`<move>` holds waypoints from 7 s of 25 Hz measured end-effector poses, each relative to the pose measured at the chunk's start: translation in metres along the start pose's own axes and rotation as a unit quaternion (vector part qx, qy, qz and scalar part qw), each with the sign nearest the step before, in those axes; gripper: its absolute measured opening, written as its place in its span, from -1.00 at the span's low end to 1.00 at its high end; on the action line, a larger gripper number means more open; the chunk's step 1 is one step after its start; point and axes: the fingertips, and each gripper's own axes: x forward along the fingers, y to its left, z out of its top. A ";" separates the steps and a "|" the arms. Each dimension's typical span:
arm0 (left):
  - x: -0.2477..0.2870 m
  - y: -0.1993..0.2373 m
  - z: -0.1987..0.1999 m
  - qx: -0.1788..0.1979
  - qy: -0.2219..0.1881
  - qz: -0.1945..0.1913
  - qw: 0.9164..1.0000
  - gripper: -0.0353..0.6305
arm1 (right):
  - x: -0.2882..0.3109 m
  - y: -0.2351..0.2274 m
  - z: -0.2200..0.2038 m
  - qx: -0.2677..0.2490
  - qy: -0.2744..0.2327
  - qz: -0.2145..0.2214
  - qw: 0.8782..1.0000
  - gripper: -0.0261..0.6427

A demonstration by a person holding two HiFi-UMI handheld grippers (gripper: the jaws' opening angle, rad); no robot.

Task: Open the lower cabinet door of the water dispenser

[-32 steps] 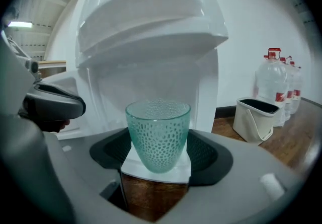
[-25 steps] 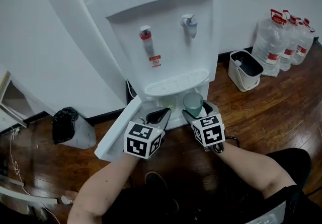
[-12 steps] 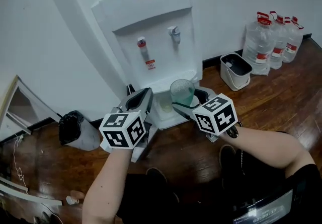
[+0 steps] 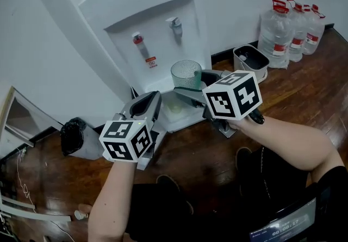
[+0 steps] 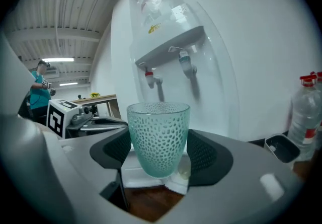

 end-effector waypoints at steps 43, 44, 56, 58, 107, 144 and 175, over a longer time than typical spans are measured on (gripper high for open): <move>0.000 0.019 -0.007 -0.015 -0.011 0.002 1.000 -0.28 | 0.002 0.009 0.014 -0.025 -0.008 0.045 0.999 0.12; 0.000 0.019 -0.007 -0.016 -0.011 0.002 1.000 -0.28 | 0.002 0.009 0.014 -0.025 -0.008 0.045 0.999 0.12; -0.001 0.031 -0.007 -0.009 -0.021 0.043 0.999 -0.27 | 0.002 0.008 0.012 -0.023 -0.008 0.042 0.999 0.12; -0.003 0.030 -0.002 -0.019 -0.036 0.041 0.998 -0.26 | 0.001 0.007 0.012 -0.025 -0.008 0.041 0.999 0.12; 0.078 -0.002 -0.239 0.035 0.126 0.042 0.990 -0.89 | 0.103 -0.109 -0.221 0.001 0.061 -0.110 0.992 0.12; 0.144 0.033 -0.322 -0.044 0.184 0.064 0.980 -0.89 | 0.222 -0.193 -0.311 0.025 0.103 -0.154 0.982 0.12; 0.143 0.053 -0.367 -0.086 0.217 0.098 0.967 -0.89 | 0.263 -0.223 -0.333 -0.026 0.067 -0.170 0.983 0.10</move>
